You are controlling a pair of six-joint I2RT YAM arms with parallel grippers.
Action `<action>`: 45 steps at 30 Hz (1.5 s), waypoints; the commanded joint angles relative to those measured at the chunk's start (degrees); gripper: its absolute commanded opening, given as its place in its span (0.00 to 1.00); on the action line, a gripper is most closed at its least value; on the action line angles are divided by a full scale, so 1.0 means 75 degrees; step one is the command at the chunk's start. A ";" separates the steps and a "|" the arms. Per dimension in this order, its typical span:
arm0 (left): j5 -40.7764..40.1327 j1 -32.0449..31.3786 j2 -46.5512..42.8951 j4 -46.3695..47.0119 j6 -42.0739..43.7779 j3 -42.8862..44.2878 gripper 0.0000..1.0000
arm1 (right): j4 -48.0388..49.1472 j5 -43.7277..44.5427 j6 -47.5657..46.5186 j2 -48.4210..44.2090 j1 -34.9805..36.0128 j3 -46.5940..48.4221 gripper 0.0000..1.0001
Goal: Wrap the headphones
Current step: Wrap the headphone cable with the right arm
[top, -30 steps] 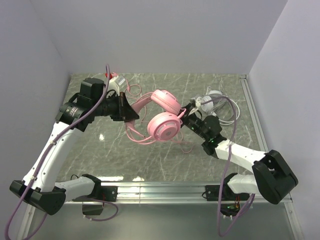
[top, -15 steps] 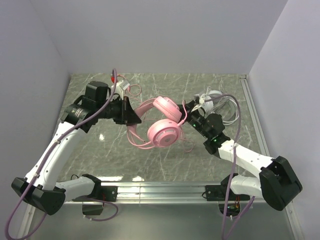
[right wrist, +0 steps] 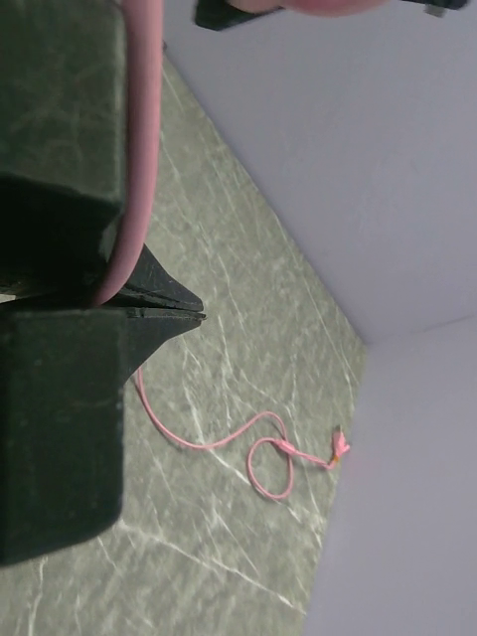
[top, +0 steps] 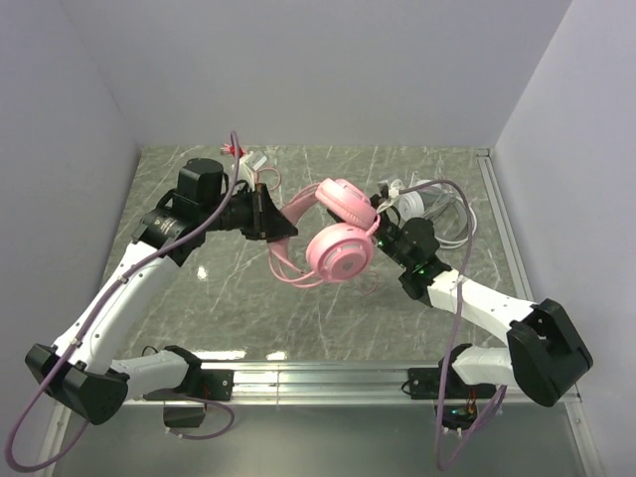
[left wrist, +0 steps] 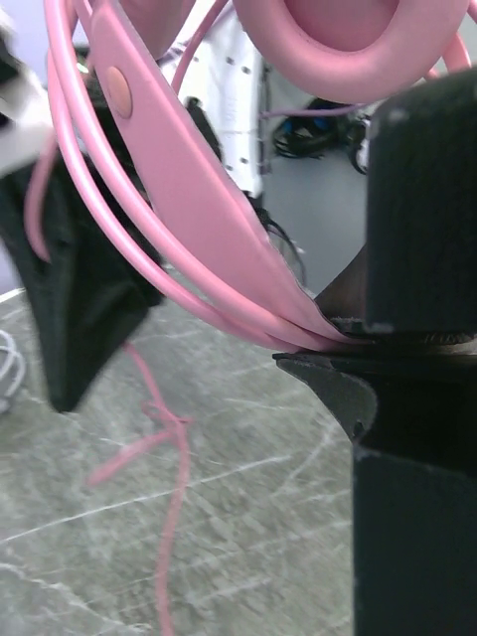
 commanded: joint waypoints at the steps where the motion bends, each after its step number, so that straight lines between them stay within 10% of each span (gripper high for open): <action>1: 0.0070 -0.0026 0.0045 0.1552 -0.1141 0.0516 0.01 | 0.0739 -0.0310 0.0412 0.0166 0.0137 -0.0180 0.00; 30: -0.5227 -0.0038 -0.0716 0.4214 -0.3043 -0.0315 0.01 | 0.0718 0.0662 0.1538 0.0623 0.1953 -0.0369 0.00; 45: -0.9246 -0.0788 0.0583 0.2047 -0.0723 0.1042 0.00 | -0.4225 0.1166 0.0589 0.0225 0.3055 0.1586 0.00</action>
